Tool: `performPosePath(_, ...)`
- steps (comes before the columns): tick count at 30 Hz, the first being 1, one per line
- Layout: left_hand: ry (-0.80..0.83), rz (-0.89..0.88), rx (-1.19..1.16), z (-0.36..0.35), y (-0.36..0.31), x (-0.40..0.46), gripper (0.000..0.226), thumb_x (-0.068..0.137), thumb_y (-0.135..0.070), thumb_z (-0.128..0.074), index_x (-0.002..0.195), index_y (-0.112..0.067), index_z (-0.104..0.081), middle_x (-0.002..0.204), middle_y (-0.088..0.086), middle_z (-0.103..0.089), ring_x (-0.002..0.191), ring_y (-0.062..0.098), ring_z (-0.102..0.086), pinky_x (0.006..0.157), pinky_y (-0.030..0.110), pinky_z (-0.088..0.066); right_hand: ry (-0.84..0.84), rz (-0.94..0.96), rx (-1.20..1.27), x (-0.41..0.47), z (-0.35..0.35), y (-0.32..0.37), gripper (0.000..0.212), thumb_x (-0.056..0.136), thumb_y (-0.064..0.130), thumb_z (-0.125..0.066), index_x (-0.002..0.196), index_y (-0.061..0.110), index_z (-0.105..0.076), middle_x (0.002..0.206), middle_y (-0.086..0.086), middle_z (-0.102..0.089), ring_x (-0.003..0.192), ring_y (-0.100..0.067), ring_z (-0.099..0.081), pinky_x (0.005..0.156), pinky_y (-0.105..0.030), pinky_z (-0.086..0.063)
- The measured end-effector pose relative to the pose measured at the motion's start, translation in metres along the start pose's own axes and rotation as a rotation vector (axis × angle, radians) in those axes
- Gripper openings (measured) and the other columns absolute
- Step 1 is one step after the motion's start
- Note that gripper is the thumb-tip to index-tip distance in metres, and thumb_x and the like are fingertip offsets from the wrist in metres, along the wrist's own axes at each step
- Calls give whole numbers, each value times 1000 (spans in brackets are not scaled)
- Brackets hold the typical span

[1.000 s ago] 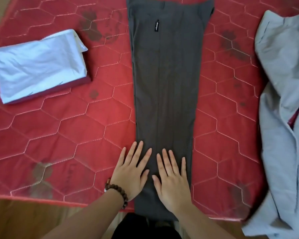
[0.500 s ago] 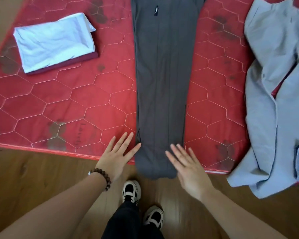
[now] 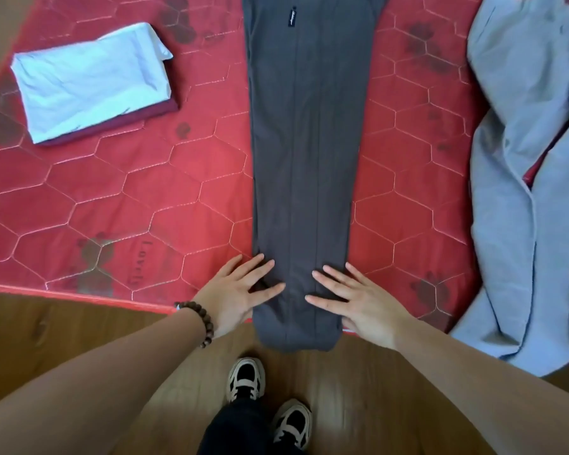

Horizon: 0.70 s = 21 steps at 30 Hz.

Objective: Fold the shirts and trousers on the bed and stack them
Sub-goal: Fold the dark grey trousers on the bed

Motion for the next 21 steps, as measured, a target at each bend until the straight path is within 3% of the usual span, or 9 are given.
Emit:
performPosePath(2,-62,1,-114,19,-3,7,56,73,-23,-72,124,-40,-61,148,4,-43,142,33,-30,115,53,-15,26,-22,205,1,14,-6,62,87,13,-63,142,34,-43,157,0,-24,145,-14,-9,119,-47,-17)
performPosePath(5,-103,22,-528,58,8,18,40,87,-11,-58,117,-37,-67,154,-17,-22,148,12,8,118,36,12,165,-149,702,3,38,-23,52,93,1,-51,129,38,-56,149,10,-39,141,4,-13,122,-35,-7)
performPosePath(7,21,87,-906,94,29,31,30,94,-12,-56,120,-22,-68,144,-20,-35,143,0,-9,119,23,-2,228,-250,1108,11,74,-41,34,93,10,-61,110,39,-68,133,16,-55,139,4,-26,120,-30,-18)
performPosePath(10,78,125,-1492,166,73,66,23,84,-26,-69,91,-5,-76,85,1,-71,86,15,-65,75,20,-44,227,-408,1616,32,136,-87,26,79,35,-76,91,12,-76,104,-7,-69,111,-24,-60,98,-32,-42)
performPosePath(11,28,177,-1599,184,95,83,22,85,-23,-66,70,-10,-75,65,5,-65,63,19,-61,59,26,-30,132,-467,1758,45,153,-110,29,77,31,-76,88,4,-74,96,-17,-66,95,-31,-63,88,-36,-48)
performPosePath(12,-22,263,-1691,193,120,102,35,90,-14,-57,59,-10,-71,57,5,-62,52,18,-59,55,18,-39,17,-529,1852,61,169,-134,27,77,28,-71,88,4,-75,94,-20,-67,86,-31,-65,81,-36,-54)
performPosePath(14,-51,463,-1888,189,164,141,37,96,-8,-46,71,-8,-74,66,4,-69,57,14,-67,52,19,-50,-147,-633,1966,96,178,-178,33,81,38,-62,100,15,-76,105,-11,-71,91,-23,-70,74,-35,-58)
performPosePath(17,49,783,-1978,145,191,172,31,97,-38,-51,94,-12,-67,71,1,-67,58,15,-67,56,28,-55,-122,-946,2006,131,134,-217,47,92,50,-53,125,17,-61,119,-4,-69,107,-21,-67,79,-37,-55)
performPosePath(21,195,897,-1955,94,188,175,37,91,-39,-61,110,-8,-67,107,1,-66,97,19,-61,97,45,-49,-12,-1062,1875,135,93,-213,40,91,39,-62,120,12,-63,113,-5,-71,104,-22,-67,95,-42,-49)
Point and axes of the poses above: each hand's wrist, its own x-axis towards the middle knuckle, its own z-axis out of the back of the hand, y = z × x, the point moved 7 cm from there along x, towards the middle knuckle
